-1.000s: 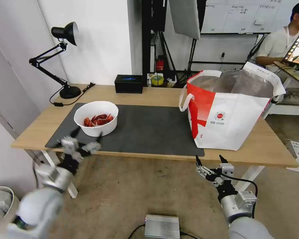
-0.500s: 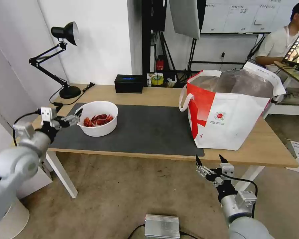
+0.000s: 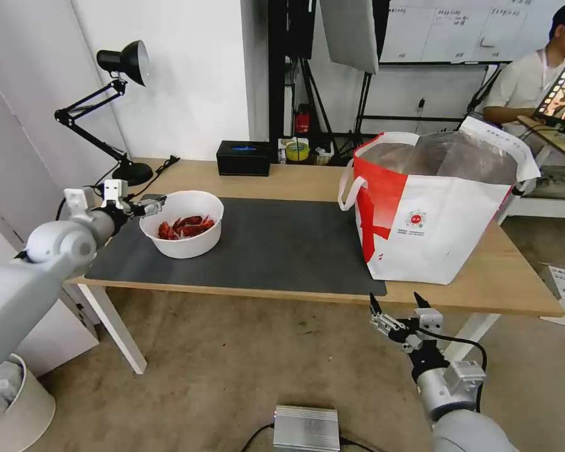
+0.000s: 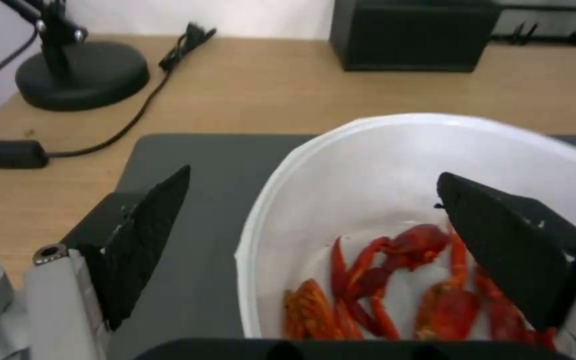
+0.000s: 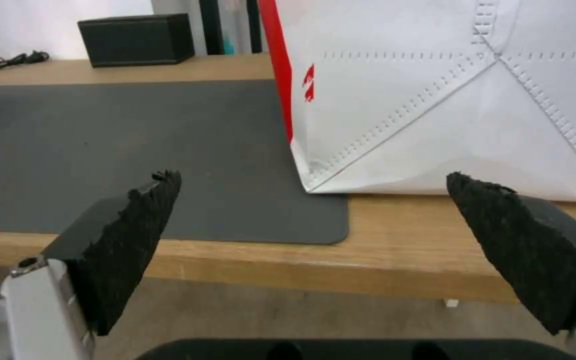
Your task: Pick up the trash from the table and place it into the takeout bag.
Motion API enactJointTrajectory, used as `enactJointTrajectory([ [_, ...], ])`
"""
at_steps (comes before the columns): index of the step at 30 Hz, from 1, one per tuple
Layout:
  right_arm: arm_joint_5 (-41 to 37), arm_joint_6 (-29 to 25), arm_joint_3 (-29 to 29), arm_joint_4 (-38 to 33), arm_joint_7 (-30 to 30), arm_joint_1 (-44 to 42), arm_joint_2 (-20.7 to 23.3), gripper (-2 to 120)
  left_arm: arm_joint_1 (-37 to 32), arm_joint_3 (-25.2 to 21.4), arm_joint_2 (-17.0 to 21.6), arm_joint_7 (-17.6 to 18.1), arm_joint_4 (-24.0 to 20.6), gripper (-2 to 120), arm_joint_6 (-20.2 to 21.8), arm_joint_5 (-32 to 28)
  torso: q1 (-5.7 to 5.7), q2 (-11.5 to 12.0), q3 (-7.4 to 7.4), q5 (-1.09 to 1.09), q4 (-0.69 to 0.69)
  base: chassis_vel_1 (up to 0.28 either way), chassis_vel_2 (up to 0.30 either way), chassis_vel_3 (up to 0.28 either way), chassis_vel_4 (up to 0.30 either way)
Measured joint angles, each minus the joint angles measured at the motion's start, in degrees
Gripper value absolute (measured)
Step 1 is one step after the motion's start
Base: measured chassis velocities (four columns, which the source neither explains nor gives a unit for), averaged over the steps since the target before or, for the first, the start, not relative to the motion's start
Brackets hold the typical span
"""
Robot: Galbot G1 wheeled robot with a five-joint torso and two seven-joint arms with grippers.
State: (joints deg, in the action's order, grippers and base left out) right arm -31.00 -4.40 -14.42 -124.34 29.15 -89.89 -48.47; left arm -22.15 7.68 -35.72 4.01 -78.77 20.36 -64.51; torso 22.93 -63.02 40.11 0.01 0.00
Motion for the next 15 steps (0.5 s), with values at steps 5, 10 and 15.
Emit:
enactJointTrajectory([
  [5, 0.0, 0.0, 0.0, 0.0, 0.0, 0.0, 0.0, 100, 3.2, 2.8, -1.9, 0.0, 4.5, 100, 2.9, 2.6, -0.01, 0.0, 0.00, 0.00, 0.01, 0.000, 0.000, 0.000, 0.000],
  [10, 0.0, 0.0, 0.0, 0.0, 0.0, 0.0, 0.0, 100, 3.8, 3.8, -2.4, 0.1, 5.9, 100, 4.6, 4.9, -0.01, 0.0, 0.00, 0.00, 0.00, 0.000, 0.000, 0.000, 0.000],
  [15, 0.0, 0.0, 0.0, 0.0, 0.0, 0.0, 0.0, 100, 4.5, 4.3, -2.6, 1.0, 6.4, 100, 9.3, 6.5, -0.02, 0.0, -0.01, 0.01, 0.01, 0.000, 0.000, 0.000, 0.000],
])
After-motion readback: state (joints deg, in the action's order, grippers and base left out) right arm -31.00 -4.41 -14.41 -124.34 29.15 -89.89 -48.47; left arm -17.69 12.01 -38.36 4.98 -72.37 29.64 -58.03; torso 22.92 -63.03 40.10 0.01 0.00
